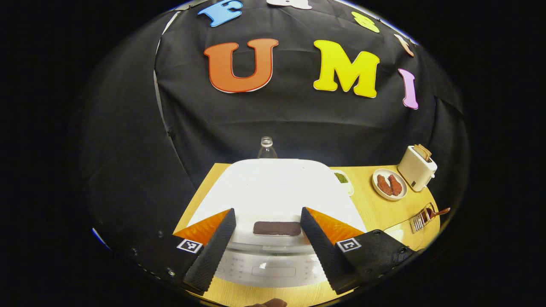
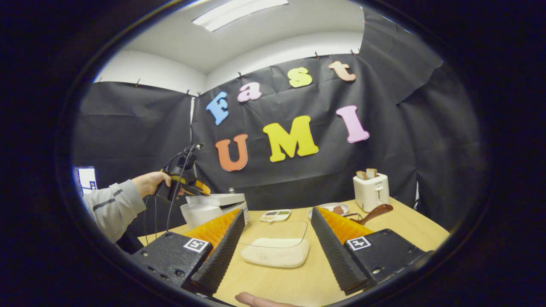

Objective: Close the left gripper, press the button to open the rice cooker; take a wooden spoon from the chopstick holder with the right hand, scoop a spoonful of rice and pour it into the rice cooker, then put the wooden spoon back into the chopstick holder.

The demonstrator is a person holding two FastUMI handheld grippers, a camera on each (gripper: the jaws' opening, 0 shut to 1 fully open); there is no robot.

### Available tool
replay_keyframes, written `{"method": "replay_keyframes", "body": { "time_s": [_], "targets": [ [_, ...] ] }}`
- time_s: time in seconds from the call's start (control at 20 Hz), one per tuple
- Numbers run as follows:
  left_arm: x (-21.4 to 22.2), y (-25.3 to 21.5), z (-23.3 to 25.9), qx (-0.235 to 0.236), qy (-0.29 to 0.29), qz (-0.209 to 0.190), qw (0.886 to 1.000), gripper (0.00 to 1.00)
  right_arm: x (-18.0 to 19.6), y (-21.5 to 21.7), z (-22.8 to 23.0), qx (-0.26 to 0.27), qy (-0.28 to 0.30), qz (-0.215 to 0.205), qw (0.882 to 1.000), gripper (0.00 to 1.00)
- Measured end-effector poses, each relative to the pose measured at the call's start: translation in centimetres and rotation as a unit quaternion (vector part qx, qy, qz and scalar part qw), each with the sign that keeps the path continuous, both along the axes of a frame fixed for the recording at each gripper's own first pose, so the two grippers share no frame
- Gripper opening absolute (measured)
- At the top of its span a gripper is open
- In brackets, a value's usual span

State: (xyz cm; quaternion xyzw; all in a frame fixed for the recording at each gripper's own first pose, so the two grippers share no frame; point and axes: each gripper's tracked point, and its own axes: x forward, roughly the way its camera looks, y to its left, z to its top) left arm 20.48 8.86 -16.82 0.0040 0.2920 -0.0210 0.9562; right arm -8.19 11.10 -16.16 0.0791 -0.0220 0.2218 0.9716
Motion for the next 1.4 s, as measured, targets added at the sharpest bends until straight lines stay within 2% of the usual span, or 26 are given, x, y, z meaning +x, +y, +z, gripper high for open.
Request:
{"method": "replay_keyframes", "body": {
  "time_s": [0.15,0.4,0.45,0.5,0.55,0.6,0.8,0.85,0.9,1.0,1.1,1.25,1.4],
  "targets": [
    [-1.3,-0.2,-1.5,-0.002,0.016,0.005,1.0,0.99,-1.0,0.0,-0.4,-0.001,0.003,0.007,1.0,0.95],
    [-1.7,-0.9,-2.7,-0.001,0.003,0.023,1.0,0.97,-3.2,0.7,-1.0,-0.013,0.007,0.03,0.999,0.95],
    [-1.7,-1.0,-2.7,-0.001,-0.01,0.026,1.0,0.97,-3.2,0.0,-0.4,-0.016,-0.003,0.021,1.0,1.0],
    [-1.6,-0.9,-2.7,-0.002,-0.018,0.03,0.999,0.97,-3.3,-0.6,0.2,-0.019,-0.011,0.012,1.0,1.0],
    [-1.6,-1.0,-2.8,-0.004,-0.028,0.035,0.999,0.97,-3.4,-0.9,0.7,-0.023,-0.016,0.008,1.0,0.94],
    [-1.3,-1.0,-2.7,-0.004,-0.045,0.034,0.998,0.97,-3.6,-1.1,1.0,-0.023,-0.017,0.005,1.0,1.0],
    [-1.1,-1.2,-2.7,-0.003,-0.079,0.038,0.996,0.98,-4.0,-2.5,4.3,-0.011,-0.033,-0.016,0.999,1.0],
    [-1.2,-1.1,-2.6,0.001,-0.088,0.041,0.995,0.98,-3.7,-3.0,5.1,-0.014,-0.034,-0.028,0.999,0.94],
    [-1.2,-1.2,-2.6,0.001,-0.1,0.042,0.994,0.97,-3.4,-3.4,5.7,-0.018,-0.036,-0.038,0.998,1.0],
    [-1.4,-1.5,-2.5,-0.006,-0.116,0.042,0.992,0.96,-2.4,-4.1,7.2,-0.028,-0.034,-0.061,0.997,1.0],
    [-3.0,-2.0,-1.8,-0.012,-0.126,0.036,0.991,0.96,-1.2,-5.1,8.1,-0.03,-0.02,-0.083,0.996,1.0],
    [-6.1,-3.1,0.3,-0.03,-0.156,0.036,0.987,0.95,0.3,-5.4,10.0,-0.025,-0.013,-0.094,0.995,1.0],
    [-10.3,-4.1,2.8,-0.022,-0.191,0.038,0.981,0.94,1.4,-5.6,9.9,-0.053,0.002,-0.105,0.993,1.0]
  ]
}}
